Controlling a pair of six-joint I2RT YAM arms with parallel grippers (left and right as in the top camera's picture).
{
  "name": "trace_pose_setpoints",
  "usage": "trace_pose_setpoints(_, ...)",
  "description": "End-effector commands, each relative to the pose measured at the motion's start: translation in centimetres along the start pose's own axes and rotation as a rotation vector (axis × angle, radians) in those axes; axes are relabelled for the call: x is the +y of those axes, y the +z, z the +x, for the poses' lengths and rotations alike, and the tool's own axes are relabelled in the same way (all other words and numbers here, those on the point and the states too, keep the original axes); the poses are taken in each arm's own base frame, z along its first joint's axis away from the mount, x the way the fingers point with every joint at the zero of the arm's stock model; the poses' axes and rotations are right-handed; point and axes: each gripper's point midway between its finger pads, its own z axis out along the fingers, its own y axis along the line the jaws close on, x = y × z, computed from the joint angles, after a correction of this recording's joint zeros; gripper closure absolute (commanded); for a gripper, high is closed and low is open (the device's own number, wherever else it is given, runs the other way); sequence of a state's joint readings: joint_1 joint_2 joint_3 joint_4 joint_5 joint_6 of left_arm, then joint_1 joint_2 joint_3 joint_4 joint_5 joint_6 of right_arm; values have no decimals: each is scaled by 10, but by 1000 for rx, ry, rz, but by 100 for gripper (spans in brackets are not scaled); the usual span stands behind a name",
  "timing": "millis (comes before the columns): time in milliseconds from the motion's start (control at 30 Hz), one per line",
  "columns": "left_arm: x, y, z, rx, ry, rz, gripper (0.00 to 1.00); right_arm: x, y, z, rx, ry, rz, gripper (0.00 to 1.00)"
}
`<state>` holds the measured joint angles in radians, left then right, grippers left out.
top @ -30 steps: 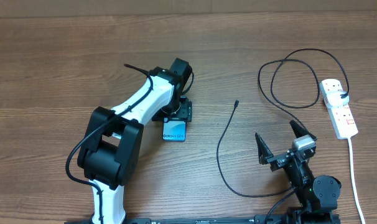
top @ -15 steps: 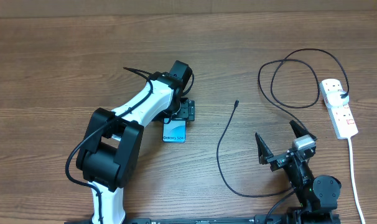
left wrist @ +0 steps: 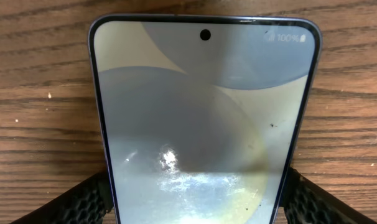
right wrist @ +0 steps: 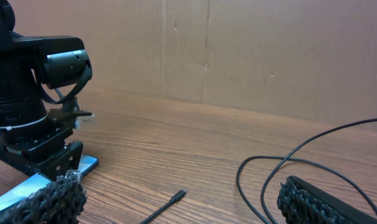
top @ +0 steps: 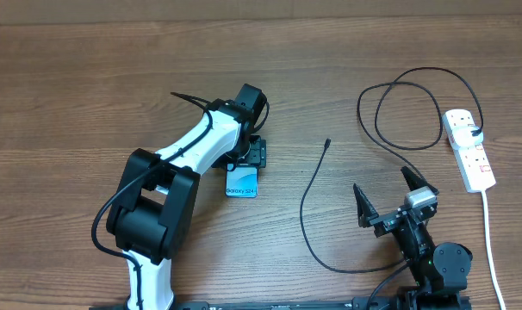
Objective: Plug charger to phone and switch on socket
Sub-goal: 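Lower the left gripper and grasp the phone's top edge, then move the right gripper toward the phone's bottom edge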
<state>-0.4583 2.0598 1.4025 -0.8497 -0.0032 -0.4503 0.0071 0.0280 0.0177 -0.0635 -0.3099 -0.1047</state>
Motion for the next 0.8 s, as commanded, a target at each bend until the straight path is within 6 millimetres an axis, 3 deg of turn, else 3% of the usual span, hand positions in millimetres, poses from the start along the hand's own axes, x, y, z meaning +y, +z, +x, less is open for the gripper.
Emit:
trace_pose_setpoints(0,-1,26,23,122,-22,8,22,-1,1,3,3,5,2,0)
trace_pose_setpoints(233,-11,8,18,158,-14,76,21,30,-2,-9,-36,120,-181,0)
trace_pose_setpoints(300,-13,3,14,159,-20,92,21,41,-6,-20,-45,149,-246,0)
trace_pose_setpoints(433,-16,-1,8,153,-34,135,20,43,-11,-49,-11,305,-257,0)
trace_pose_setpoints(600,-10,-1,2,143,-53,139,17,42,-7,-82,152,390,-246,0)
trace_pose_setpoints(767,-12,-4,1,171,-57,230,15,54,12,-100,381,488,-355,0)
